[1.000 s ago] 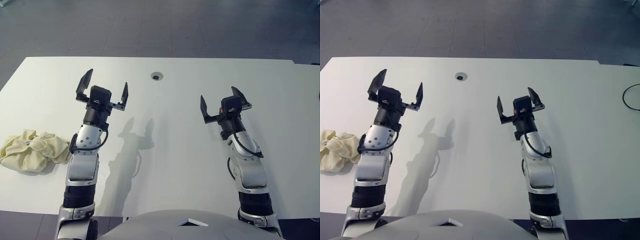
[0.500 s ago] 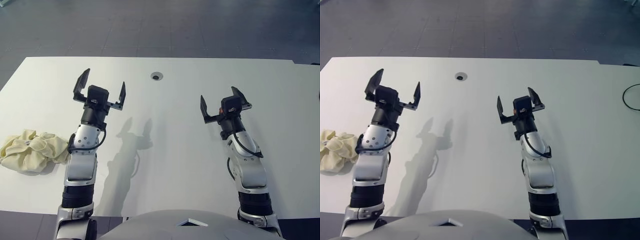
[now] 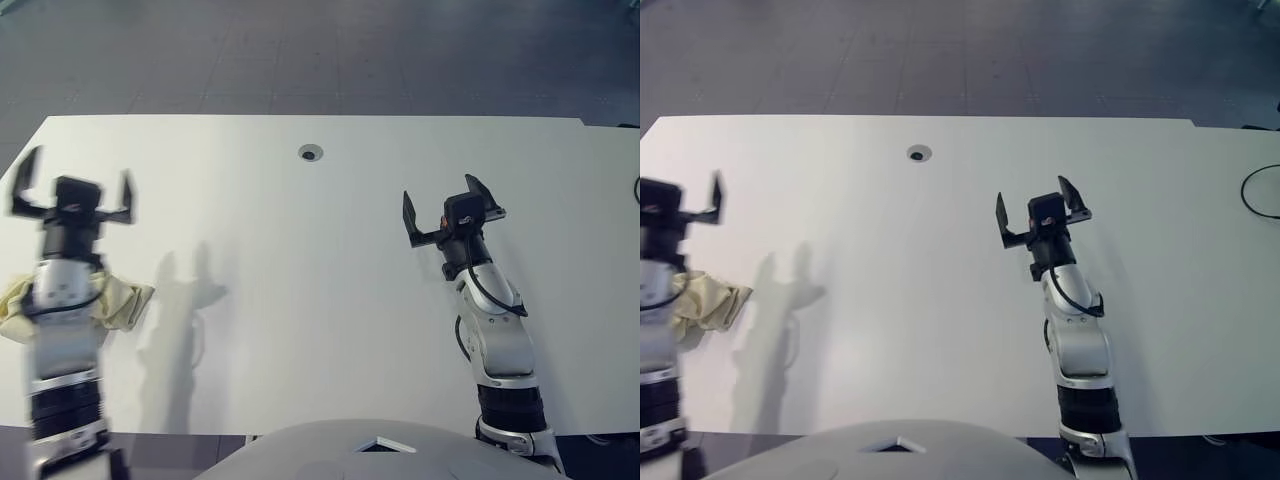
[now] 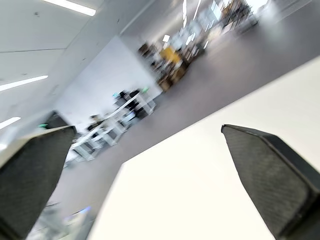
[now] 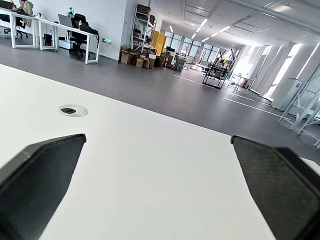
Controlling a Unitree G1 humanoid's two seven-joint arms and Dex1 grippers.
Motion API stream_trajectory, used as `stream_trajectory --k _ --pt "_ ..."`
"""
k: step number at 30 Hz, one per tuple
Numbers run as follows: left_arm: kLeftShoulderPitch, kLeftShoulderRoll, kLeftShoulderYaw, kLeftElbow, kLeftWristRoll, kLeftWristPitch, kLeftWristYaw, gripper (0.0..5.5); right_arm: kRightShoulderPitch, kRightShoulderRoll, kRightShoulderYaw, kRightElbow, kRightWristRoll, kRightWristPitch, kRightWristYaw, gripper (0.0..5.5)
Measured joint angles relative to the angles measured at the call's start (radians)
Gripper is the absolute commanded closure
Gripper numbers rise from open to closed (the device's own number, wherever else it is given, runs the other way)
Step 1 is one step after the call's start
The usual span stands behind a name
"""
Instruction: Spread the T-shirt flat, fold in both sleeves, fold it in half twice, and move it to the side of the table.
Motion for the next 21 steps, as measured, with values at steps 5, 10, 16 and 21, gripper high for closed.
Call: stream_trajectory --k 5,10,16,21 --pt "0.099 0.197 0.139 0.279 0.039 -0.125 0.018 0.10 0.010 0.001 0.002 -0.008 -0.001 0.002 -0.001 0.11" --pt "0.212 0.283 0.146 0.549 0.088 -0.180 0.052 0.10 0.019 0.000 0.001 -0.015 -0.001 0.003 0.000 0.11" --pt "0.258 0.284 0.078 0.634 0.058 -0.229 -0.017 0.10 0.020 -0.007 0.000 -0.015 0.000 0.004 0.002 0.11" --pt "0.213 0.270 -0.029 0.646 0.044 -0.303 -0.070 0.10 0.020 -0.007 0.000 -0.015 0.000 0.006 0.002 0.11"
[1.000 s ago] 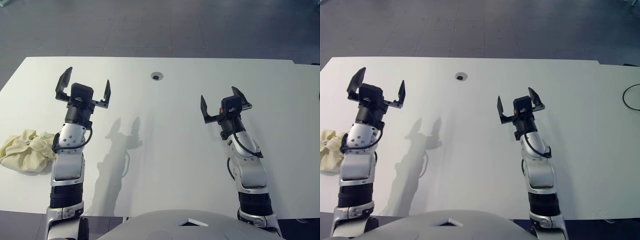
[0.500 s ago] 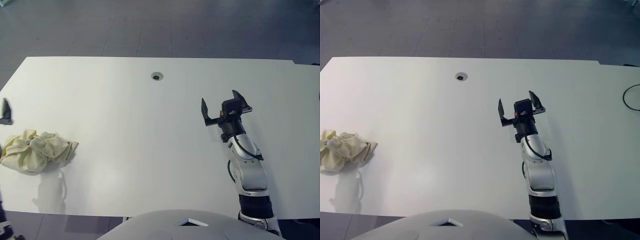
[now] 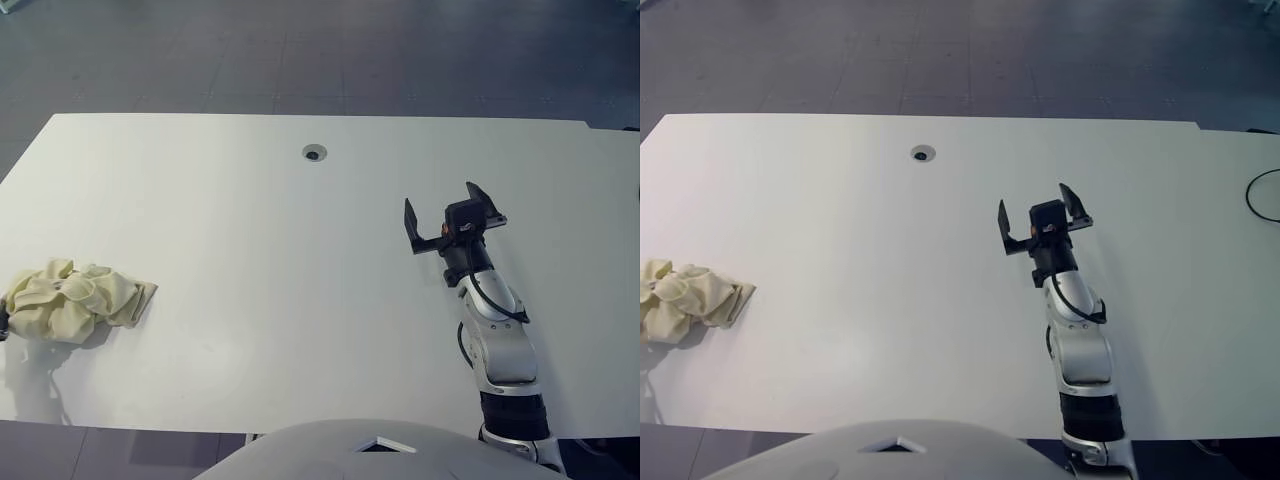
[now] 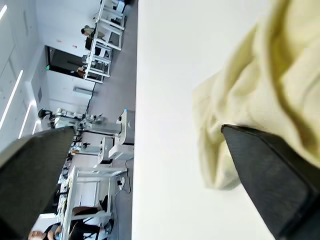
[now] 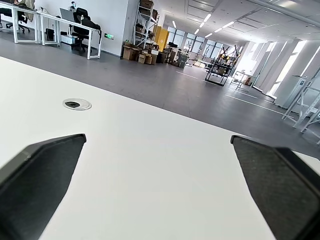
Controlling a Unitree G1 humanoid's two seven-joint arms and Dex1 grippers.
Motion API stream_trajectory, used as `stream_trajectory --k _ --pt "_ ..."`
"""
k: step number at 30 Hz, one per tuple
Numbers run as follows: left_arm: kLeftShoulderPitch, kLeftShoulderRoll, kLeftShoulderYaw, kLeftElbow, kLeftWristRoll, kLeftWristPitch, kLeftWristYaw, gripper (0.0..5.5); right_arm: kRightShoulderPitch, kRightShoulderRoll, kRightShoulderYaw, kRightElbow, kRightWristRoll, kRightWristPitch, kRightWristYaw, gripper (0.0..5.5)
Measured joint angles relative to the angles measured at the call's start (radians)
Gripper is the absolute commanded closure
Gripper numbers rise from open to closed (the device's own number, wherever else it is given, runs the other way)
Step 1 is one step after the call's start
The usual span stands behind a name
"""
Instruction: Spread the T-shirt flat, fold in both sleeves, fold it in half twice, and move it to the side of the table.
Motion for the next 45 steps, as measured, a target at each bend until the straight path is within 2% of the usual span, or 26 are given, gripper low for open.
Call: stream_trajectory --k 4,7,11,14,17,20,25,28,33,36,37,40,45 --pt "-0.016 -0.043 -0.067 -0.050 -0.036 0.017 -0.042 0.10 -0.001 -0.004 -0.004 0.001 0.000 0.000 0.001 0.11" --pt "-0.006 -0.084 -0.090 -0.167 -0.087 0.097 -0.071 0.10 -0.003 -0.008 -0.007 0.002 0.000 0.000 0.001 0.11" --pt "-0.026 -0.187 -0.157 -0.442 -0.184 0.300 -0.130 0.10 -0.005 -0.009 -0.007 0.006 0.000 0.001 0.000 0.11" --pt "-0.082 -0.260 -0.261 -0.664 -0.221 0.527 -0.156 0.10 -0.016 -0.012 -0.007 0.012 0.000 0.001 0.004 0.11" --pt "-0.165 -0.321 -0.428 -0.871 -0.242 0.753 -0.220 0.62 -0.062 -0.044 -0.031 0.027 0.005 0.002 0.025 0.10" --pt "-0.275 -0.407 -0.599 -0.978 -0.242 0.942 -0.252 1.12 -0.127 -0.090 -0.078 0.047 0.018 0.009 0.047 0.10" --pt "-0.397 -0.509 -0.720 -1.009 -0.224 1.127 -0.232 1.87 -0.191 -0.138 -0.135 0.054 0.071 0.059 0.090 0.10" --pt "-0.423 -0.504 -0.714 -1.046 -0.222 1.206 -0.222 1.47 -0.218 -0.181 -0.179 0.009 0.156 0.168 0.158 0.10" --pt "-0.460 -0.488 -0.569 -1.213 -0.315 1.360 -0.263 0.59 -0.170 -0.267 -0.245 -0.224 0.338 0.422 0.271 0.10" --pt "-0.462 -0.421 -0.508 -1.288 -0.364 1.415 -0.308 0.15 -0.087 -0.287 -0.248 -0.373 0.411 0.562 0.285 0.10" --pt "-0.460 -0.399 -0.494 -1.301 -0.373 1.419 -0.322 0.11 -0.059 -0.293 -0.240 -0.414 0.430 0.596 0.288 0.26" --pt "-0.444 -0.325 -0.470 -1.313 -0.382 1.326 -0.380 0.10 0.035 -0.324 -0.190 -0.515 0.464 0.671 0.302 0.74" --pt "-0.413 -0.233 -0.493 -1.220 -0.341 0.949 -0.489 0.10 0.105 -0.410 -0.069 -0.549 0.454 0.731 0.302 1.56"
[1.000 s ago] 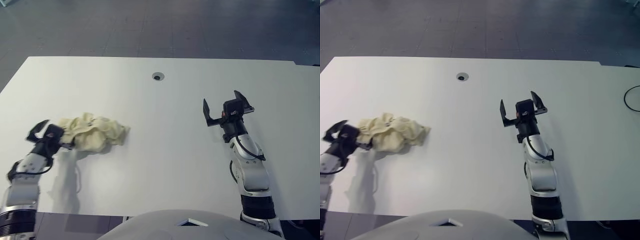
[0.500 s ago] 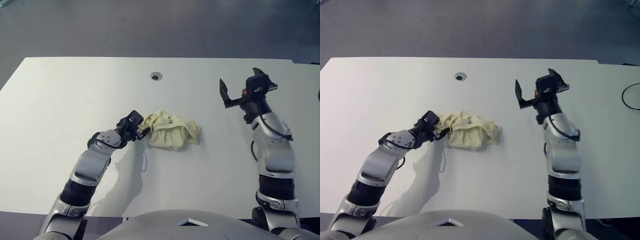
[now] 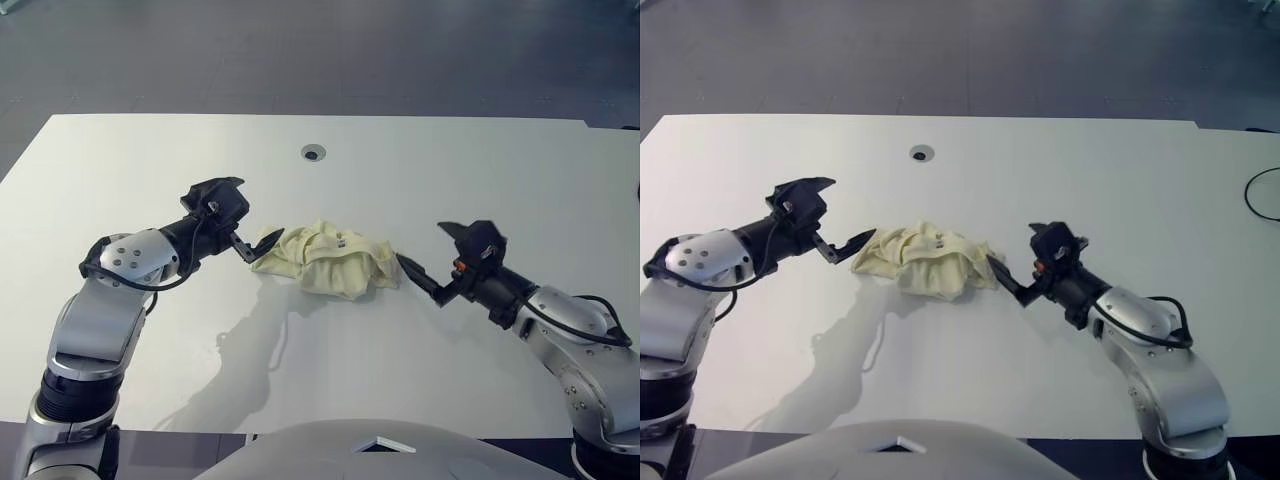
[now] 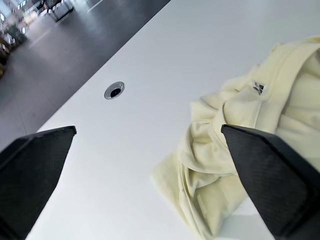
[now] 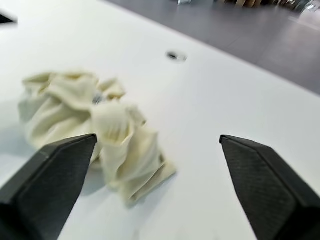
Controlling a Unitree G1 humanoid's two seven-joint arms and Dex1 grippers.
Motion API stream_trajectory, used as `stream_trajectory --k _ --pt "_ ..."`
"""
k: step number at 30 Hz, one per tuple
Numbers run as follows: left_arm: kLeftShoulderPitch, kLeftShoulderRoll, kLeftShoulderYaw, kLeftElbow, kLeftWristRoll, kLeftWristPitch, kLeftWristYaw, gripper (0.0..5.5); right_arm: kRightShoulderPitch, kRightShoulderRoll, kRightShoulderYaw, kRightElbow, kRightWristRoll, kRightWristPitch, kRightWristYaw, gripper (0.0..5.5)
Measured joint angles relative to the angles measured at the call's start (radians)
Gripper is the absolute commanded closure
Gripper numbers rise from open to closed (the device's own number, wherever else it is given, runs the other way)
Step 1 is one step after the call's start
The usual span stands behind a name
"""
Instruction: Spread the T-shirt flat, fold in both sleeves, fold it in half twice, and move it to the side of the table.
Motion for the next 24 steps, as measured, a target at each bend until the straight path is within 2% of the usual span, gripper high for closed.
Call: stream_trajectory --k 4,9,15,23,24 --pt "0.019 -0.006 -0.054 0.044 0.023 -0.123 -0.011 0.10 0.003 -0.005 0.074 -0.004 -0.016 0.014 -0.026 2.18" --pt "0.016 -0.054 -0.136 0.069 0.060 -0.173 0.003 0.10 -0.003 0.016 0.165 0.030 -0.045 0.022 -0.075 3.05" --pt "0.016 -0.075 -0.167 0.072 0.080 -0.193 0.008 0.10 -0.020 0.048 0.246 0.081 -0.089 0.020 -0.119 3.98" --pt "0.023 -0.044 -0.184 0.090 0.106 -0.232 -0.030 0.10 -0.075 0.057 0.313 0.135 -0.154 0.010 -0.154 5.47" --pt "0.023 -0.044 -0.186 0.095 0.109 -0.233 -0.031 0.10 -0.083 0.057 0.316 0.135 -0.162 0.006 -0.155 5.49"
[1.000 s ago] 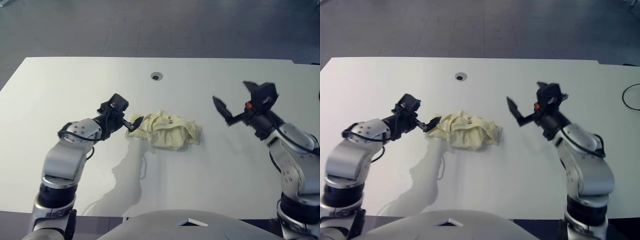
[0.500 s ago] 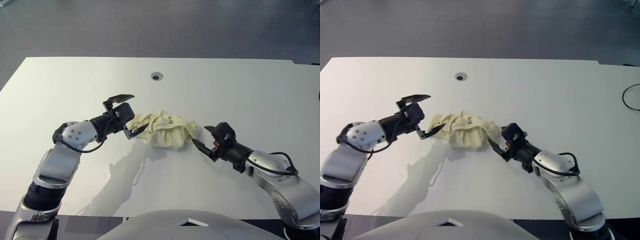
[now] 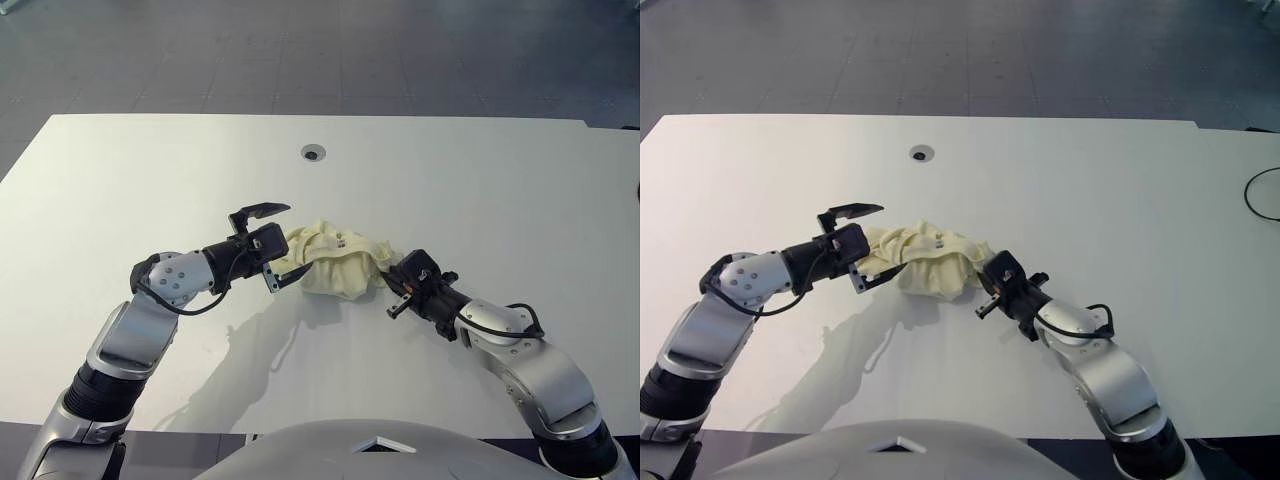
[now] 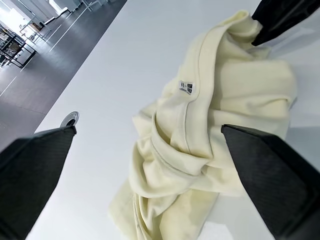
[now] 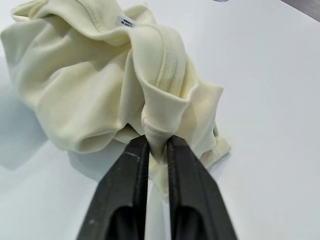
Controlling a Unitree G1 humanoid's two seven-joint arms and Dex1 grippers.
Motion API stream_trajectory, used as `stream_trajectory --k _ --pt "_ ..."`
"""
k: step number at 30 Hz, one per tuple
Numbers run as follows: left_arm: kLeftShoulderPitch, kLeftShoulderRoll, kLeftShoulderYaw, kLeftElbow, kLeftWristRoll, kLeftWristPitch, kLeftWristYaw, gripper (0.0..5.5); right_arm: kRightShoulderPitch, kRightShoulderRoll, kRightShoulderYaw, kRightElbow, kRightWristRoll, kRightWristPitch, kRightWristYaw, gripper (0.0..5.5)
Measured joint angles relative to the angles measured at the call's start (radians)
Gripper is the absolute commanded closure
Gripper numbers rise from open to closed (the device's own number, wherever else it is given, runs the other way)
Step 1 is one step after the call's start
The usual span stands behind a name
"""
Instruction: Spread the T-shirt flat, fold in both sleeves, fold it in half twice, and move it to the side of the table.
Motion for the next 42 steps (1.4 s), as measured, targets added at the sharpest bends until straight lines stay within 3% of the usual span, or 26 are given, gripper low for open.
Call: stream_trajectory --k 8,17,26,42 --pt "-0.004 -0.006 -0.038 0.046 0.026 -0.045 -0.003 1.13 -0.022 0.011 -0.042 -0.013 -0.009 -0.025 0.004 5.50" --pt "-0.013 -0.025 -0.067 0.119 0.070 -0.121 -0.009 2.71 -0.083 0.175 -0.184 -0.019 0.076 0.018 -0.027 5.50" --pt "-0.013 -0.029 -0.081 0.124 0.078 -0.137 -0.040 4.24 -0.118 0.219 -0.203 -0.006 0.098 0.051 -0.043 5.50" --pt "-0.006 0.024 -0.085 0.152 0.176 -0.181 -0.065 1.73 -0.121 0.222 -0.202 -0.002 0.098 0.056 -0.043 5.50"
